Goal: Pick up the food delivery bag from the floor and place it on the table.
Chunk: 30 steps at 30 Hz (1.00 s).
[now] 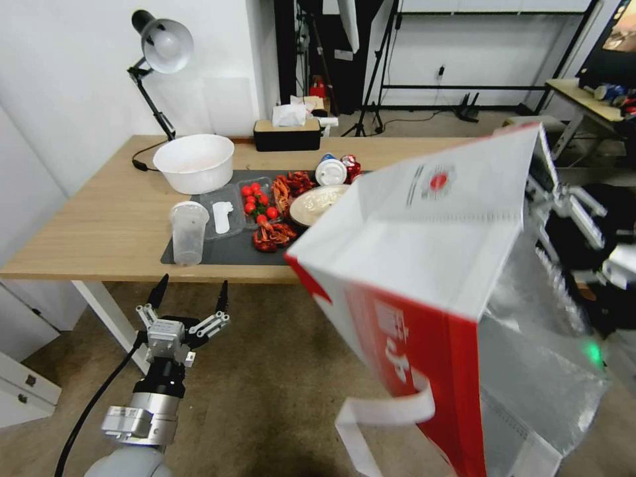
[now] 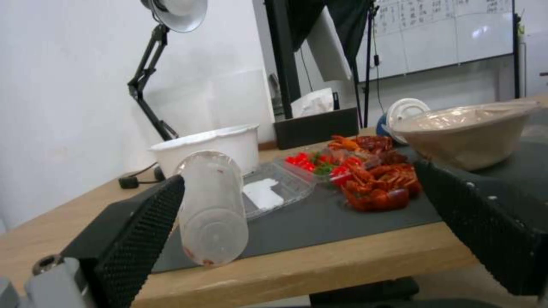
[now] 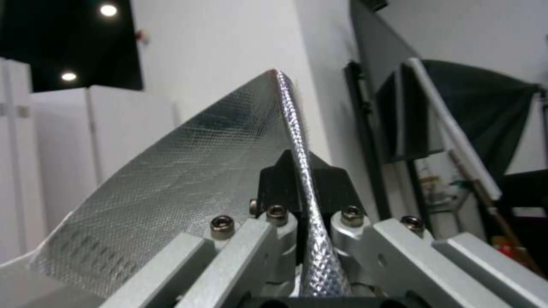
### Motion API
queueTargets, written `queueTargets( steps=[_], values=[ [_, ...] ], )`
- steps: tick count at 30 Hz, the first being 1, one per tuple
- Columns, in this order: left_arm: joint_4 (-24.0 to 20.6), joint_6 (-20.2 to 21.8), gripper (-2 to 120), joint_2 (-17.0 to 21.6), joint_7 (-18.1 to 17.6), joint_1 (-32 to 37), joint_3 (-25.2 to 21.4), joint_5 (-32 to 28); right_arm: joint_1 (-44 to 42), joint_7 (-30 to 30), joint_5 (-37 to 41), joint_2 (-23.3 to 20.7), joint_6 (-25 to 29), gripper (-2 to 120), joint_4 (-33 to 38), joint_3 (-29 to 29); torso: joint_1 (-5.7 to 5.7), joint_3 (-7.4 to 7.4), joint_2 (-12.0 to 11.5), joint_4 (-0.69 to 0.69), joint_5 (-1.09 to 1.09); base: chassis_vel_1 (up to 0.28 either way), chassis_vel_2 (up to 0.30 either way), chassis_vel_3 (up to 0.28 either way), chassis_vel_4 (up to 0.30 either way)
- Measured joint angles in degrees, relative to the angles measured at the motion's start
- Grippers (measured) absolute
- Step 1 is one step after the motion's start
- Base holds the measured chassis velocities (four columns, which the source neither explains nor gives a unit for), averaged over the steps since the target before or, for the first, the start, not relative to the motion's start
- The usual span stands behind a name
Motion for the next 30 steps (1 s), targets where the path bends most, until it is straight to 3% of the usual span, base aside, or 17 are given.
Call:
queueTargets(
  steps=[6,30],
  values=[
    [0.0,0.02,100,-0.53,-0.02,-0.01,0.55,0.93,3.9,8.44,1.38,-2.08,0.9,0,-0.26,-1.16,-0.02,-0.02,-0.02,0.0,0.0,0.0,0.0,0.0,0.0],
    [-0.07,0.16,100,-2.07,0.07,0.87,1.17,4.12,21.09,27.36,2.24,-5.0,2.5,0,-10.4,-10.37,-0.04,-0.05,-0.08,0.0,0.0,0.0,0.0,0.0,0.0]
  ],
)
